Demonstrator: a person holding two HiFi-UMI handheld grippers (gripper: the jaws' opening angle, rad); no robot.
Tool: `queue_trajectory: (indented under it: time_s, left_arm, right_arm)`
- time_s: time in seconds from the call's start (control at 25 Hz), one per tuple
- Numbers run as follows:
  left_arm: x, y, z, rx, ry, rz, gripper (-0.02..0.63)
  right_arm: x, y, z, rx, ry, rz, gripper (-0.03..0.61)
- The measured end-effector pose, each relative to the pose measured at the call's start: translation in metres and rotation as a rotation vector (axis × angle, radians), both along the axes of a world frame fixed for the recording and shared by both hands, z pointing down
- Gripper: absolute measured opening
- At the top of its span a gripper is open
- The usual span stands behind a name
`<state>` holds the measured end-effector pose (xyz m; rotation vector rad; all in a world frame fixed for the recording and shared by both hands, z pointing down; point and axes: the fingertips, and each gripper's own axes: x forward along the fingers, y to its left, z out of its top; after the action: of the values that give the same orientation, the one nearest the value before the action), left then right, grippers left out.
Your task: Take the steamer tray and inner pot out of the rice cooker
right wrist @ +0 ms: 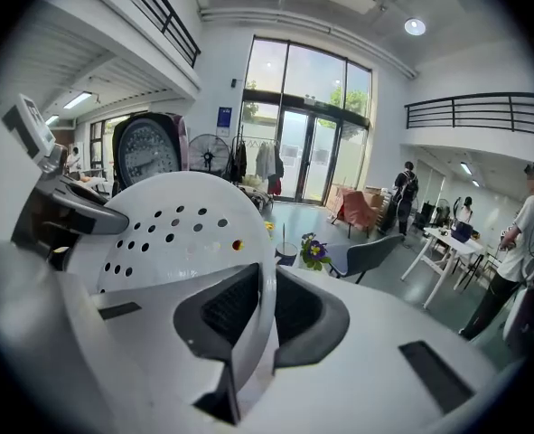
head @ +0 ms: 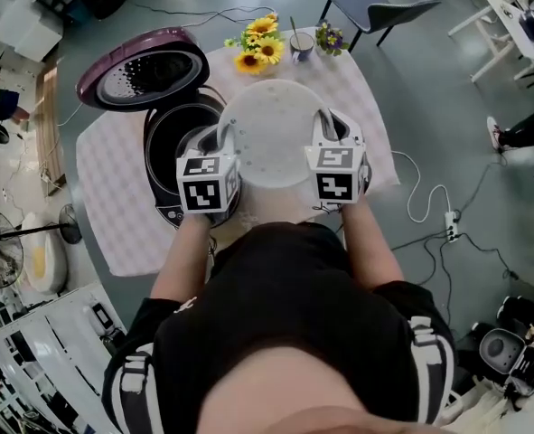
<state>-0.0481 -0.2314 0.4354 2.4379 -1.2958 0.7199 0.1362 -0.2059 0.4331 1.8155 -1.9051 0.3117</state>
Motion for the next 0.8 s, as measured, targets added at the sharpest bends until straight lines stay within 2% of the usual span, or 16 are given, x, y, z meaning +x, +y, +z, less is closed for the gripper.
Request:
queue_trajectory:
  time_s: [0.28, 0.48, 0.8]
  left_arm:
    - [0.072, 0.007, 0.021, -0.021, -0.012, 0.028, 0.017]
    - [0.114, 0.011, 0.043, -0.074, -0.039, 0.039, 0.017]
    - [0.145, 0.014, 0.072, -0.139, -0.044, 0.018, 0.015]
  right_arm:
    - [0.072, 0.014, 0.020, -0.031, -0.025, 0.031, 0.037]
    - [0.114, 0.018, 0.037, -0.072, -0.042, 0.033, 0.034]
    - [0.145, 0.021, 0.071, -0.152, -0.086, 0.007, 0.031]
